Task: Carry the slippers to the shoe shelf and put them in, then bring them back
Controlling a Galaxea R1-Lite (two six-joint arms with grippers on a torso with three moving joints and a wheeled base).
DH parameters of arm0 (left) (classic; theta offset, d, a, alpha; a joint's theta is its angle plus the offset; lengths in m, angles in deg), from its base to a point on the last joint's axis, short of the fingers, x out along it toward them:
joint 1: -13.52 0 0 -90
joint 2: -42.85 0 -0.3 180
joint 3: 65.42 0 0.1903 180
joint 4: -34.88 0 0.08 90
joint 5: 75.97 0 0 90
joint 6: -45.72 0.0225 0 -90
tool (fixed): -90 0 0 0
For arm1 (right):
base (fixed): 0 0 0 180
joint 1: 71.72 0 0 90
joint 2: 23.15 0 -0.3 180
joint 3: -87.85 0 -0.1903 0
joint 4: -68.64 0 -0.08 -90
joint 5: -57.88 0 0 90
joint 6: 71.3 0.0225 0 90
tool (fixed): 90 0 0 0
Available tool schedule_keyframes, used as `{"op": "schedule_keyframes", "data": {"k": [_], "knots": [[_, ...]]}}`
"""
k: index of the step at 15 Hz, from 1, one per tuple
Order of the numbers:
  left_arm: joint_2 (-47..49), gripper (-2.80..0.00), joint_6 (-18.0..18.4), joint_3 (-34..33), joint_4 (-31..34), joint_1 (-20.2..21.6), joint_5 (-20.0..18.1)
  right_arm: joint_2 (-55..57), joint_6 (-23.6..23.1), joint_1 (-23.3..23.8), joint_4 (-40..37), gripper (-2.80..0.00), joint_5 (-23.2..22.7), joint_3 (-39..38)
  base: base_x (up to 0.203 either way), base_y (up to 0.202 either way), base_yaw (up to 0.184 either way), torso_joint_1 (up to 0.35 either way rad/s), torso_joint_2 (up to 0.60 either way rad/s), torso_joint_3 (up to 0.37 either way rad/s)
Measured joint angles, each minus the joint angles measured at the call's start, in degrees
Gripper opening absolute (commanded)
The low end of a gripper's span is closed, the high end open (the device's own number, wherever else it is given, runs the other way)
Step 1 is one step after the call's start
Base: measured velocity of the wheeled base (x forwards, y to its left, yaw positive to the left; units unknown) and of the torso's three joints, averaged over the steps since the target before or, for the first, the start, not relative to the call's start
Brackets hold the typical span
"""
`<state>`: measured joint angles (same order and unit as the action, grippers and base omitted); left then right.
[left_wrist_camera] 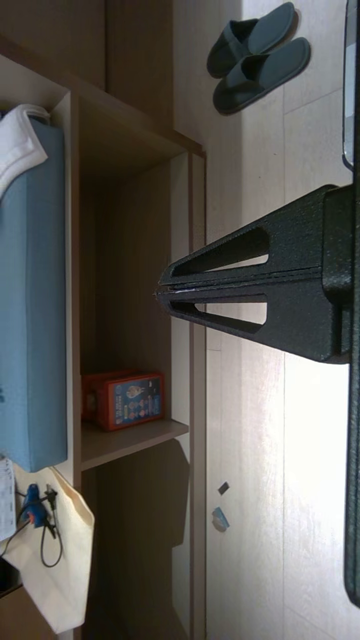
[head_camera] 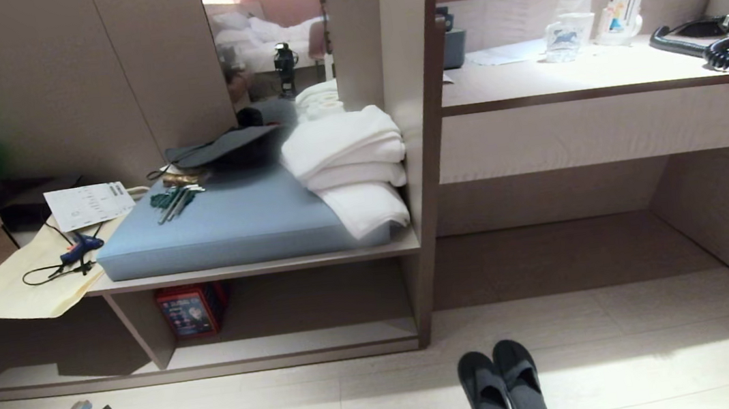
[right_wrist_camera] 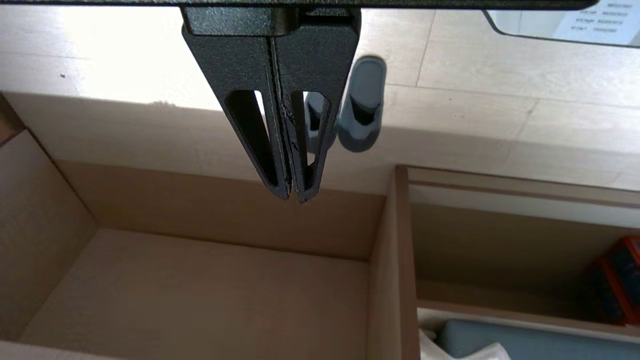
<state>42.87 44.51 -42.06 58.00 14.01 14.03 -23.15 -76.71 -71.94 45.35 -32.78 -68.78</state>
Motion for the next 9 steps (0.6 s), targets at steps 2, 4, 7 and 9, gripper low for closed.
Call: {"op": "schedule_keyframes", "data": {"k": [2,4,7,9], "knots": [[0.0,-2.8,0.0,0.0,0.01,-0.02,0.0,0.0,0.02,0.0,0.0,-2.8,-0.02,0.0,0.0,0.0,0.0,0.004,0.01,0.2],[0.0,-2.8,0.02,0.0,0.02,-0.02,0.0,0.0,0.12,-0.02,0.0,-2.8,-0.02,0.0,0.0,0.0,0.0,0.002,0.0,0.21],[0.0,-2.8,0.0,0.0,0.02,-0.02,0.0,0.0,0.21,-0.02,-0.07,-2.8,-0.02,0.0,0.0,0.0,0.0,0.002,0.0,0.088],[0.0,-2.8,0.09,0.0,0.0,-0.02,0.0,0.0,0.2,-0.03,-0.07,-2.8,-0.02,0.0,0.0,0.0,0.0,0.0,0.0,0.0]]}}
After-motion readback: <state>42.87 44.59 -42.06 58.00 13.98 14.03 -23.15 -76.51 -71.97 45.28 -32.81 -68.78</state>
